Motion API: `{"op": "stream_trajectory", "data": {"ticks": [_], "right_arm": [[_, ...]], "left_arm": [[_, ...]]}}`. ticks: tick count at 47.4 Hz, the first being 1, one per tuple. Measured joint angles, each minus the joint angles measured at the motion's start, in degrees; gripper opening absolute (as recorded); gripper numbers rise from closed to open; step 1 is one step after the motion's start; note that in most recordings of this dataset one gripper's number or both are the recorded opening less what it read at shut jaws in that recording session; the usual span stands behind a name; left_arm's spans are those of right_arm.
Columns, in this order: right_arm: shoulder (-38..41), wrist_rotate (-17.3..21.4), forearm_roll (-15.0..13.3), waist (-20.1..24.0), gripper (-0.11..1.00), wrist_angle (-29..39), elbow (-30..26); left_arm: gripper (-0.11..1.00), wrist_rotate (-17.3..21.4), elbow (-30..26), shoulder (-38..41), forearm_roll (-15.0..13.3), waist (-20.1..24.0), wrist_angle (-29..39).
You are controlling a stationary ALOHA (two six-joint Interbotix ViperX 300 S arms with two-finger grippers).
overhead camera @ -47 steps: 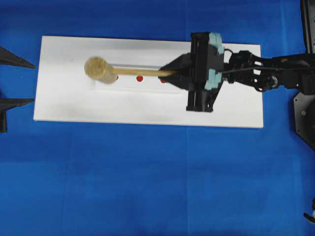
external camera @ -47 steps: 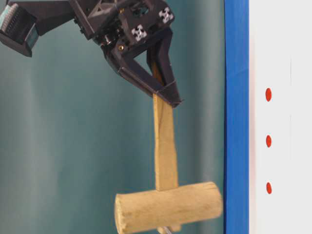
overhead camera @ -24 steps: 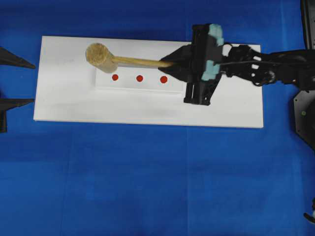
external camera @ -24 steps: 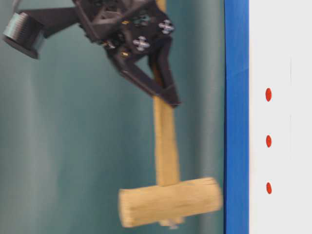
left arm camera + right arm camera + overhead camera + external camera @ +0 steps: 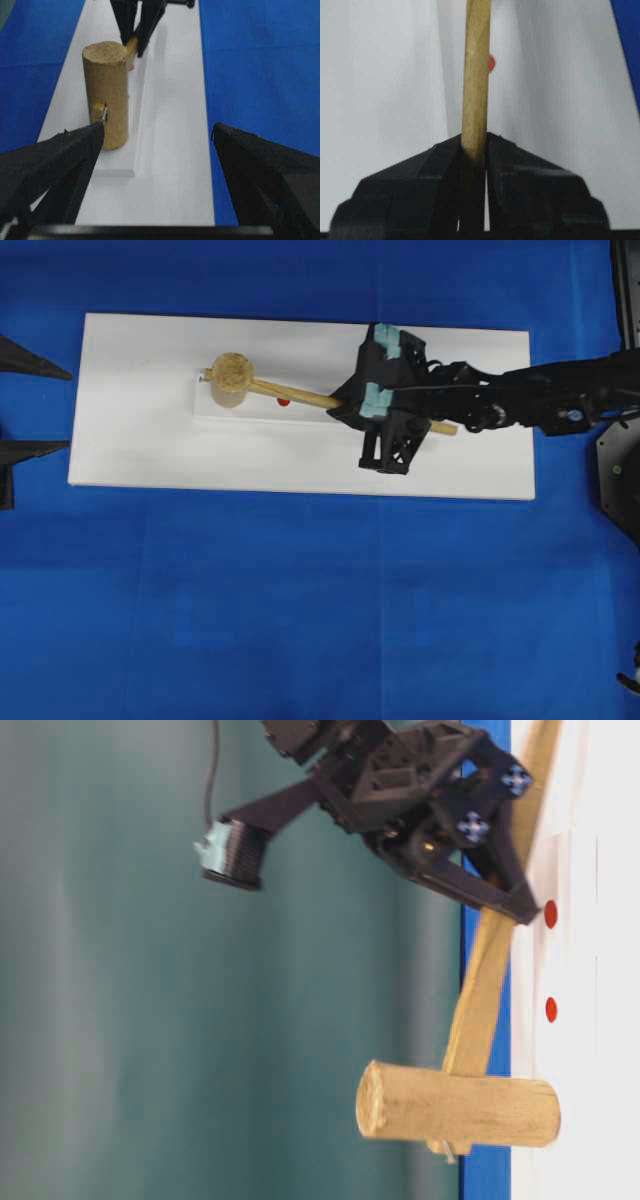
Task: Hit the mark with a hammer.
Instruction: 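Swing the mallet head down above the red dots with the right gripper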
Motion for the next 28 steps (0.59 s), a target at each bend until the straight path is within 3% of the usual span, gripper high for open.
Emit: {"op": "stream_trajectory", "data": {"ticks": [16, 28], "right_arm": [[-12.0, -0.1, -1.9, 1.2, 0.03, 0.0, 3.1], [-20.0, -0.1, -2.0, 1.1, 0.03, -2.1, 8.3]], "left_arm": [[0.87, 0.0, 0.1, -0.1, 0.0, 0.1, 0.0], [0.87, 0.0, 0.1, 0.0, 0.0, 0.1, 0.0]]}}
